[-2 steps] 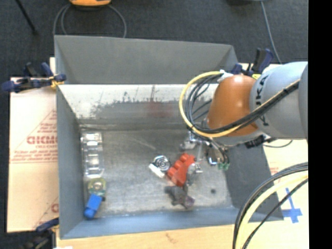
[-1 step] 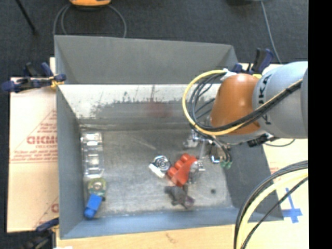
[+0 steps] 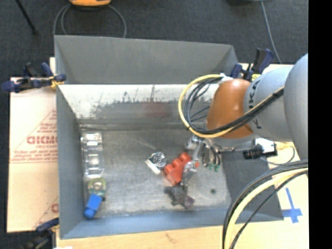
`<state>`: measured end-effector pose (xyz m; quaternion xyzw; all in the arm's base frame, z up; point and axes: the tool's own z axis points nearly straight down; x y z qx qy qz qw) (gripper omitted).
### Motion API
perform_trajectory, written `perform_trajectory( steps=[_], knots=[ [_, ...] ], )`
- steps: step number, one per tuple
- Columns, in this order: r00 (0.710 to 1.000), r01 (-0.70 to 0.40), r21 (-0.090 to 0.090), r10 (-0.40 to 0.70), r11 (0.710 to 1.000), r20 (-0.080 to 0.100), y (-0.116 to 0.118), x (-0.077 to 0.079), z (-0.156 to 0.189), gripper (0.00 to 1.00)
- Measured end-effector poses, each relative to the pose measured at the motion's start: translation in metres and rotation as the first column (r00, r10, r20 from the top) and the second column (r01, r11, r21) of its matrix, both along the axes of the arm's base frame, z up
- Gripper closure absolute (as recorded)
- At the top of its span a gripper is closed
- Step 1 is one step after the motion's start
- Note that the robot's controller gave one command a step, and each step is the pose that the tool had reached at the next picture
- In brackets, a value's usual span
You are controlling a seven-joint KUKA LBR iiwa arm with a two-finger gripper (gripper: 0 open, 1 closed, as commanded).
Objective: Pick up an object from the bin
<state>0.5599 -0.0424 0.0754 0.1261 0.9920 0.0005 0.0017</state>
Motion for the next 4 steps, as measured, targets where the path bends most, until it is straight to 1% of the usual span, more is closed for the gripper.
perform_trajectory(
  steps=[1,2,3,4],
  knots=[
    [1.0,-0.005,-0.002,0.005,1.0,0.001,-0.001,0.002,0.003,0.0],
    [1.0,-0.007,-0.005,0.007,1.0,0.005,-0.003,0.003,0.004,1.0],
    [1.0,-0.01,-0.003,0.01,1.0,0.005,-0.005,0.005,0.037,1.0],
    [1.0,-0.016,-0.001,0.016,1.0,0.009,-0.005,0.008,0.108,1.0]
  ],
)
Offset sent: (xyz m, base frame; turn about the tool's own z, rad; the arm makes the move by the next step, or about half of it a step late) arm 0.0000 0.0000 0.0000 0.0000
